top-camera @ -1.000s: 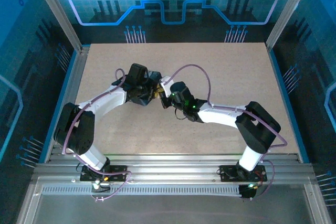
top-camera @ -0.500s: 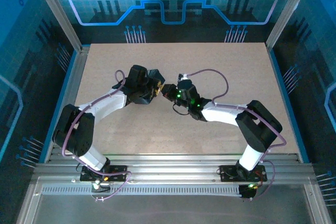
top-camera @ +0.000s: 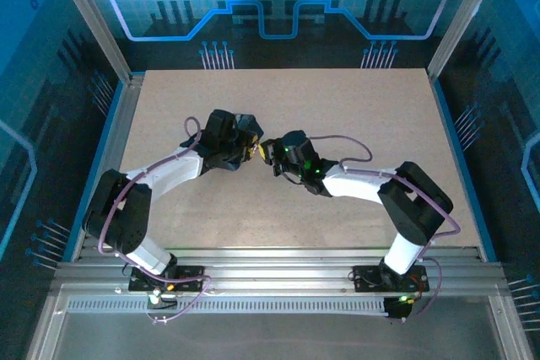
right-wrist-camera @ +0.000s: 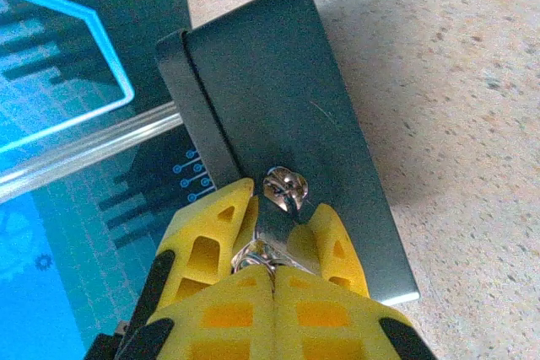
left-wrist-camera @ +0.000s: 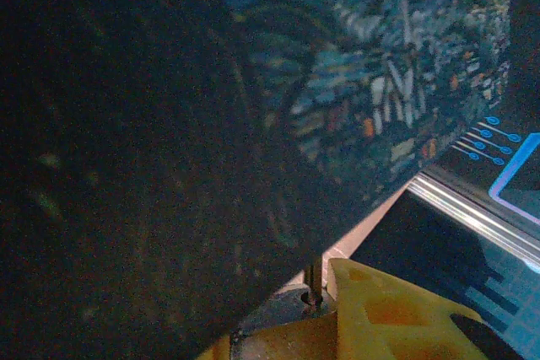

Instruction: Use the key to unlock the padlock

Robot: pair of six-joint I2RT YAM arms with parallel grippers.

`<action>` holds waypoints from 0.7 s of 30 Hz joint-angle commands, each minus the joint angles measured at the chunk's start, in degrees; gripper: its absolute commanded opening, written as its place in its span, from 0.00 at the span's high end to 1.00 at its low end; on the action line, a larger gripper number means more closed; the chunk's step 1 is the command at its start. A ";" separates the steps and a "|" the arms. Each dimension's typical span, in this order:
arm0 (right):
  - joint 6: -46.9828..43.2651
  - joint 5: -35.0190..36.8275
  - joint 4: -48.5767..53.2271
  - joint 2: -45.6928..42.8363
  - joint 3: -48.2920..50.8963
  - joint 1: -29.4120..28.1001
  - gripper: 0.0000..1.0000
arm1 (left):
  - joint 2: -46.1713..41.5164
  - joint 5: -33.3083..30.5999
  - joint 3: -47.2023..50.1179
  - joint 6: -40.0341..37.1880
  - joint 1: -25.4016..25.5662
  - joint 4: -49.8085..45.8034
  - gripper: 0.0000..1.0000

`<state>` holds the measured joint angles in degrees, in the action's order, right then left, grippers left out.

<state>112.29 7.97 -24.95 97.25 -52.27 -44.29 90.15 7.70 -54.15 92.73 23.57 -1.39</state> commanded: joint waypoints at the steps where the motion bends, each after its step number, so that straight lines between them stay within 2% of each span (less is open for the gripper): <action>1: 11.83 9.24 2.86 -2.30 0.50 -0.59 1.00 | -2.55 3.37 0.46 0.06 1.79 -1.72 1.00; 9: 19.33 9.65 3.03 -2.56 -0.25 -1.36 1.00 | -3.34 1.75 -0.17 0.19 1.82 -2.48 1.00; 15: 16.96 3.95 -3.01 -1.09 1.56 0.52 0.99 | -3.91 1.35 -0.61 0.17 1.65 -3.88 1.00; 21: 2.96 -0.53 4.18 -7.03 6.59 4.45 0.71 | -4.74 1.43 -0.42 -1.05 0.86 -5.63 1.00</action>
<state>118.72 9.28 -24.49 94.04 -47.09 -42.09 88.20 8.40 -54.02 92.88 24.99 -5.67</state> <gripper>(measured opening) 0.276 0.306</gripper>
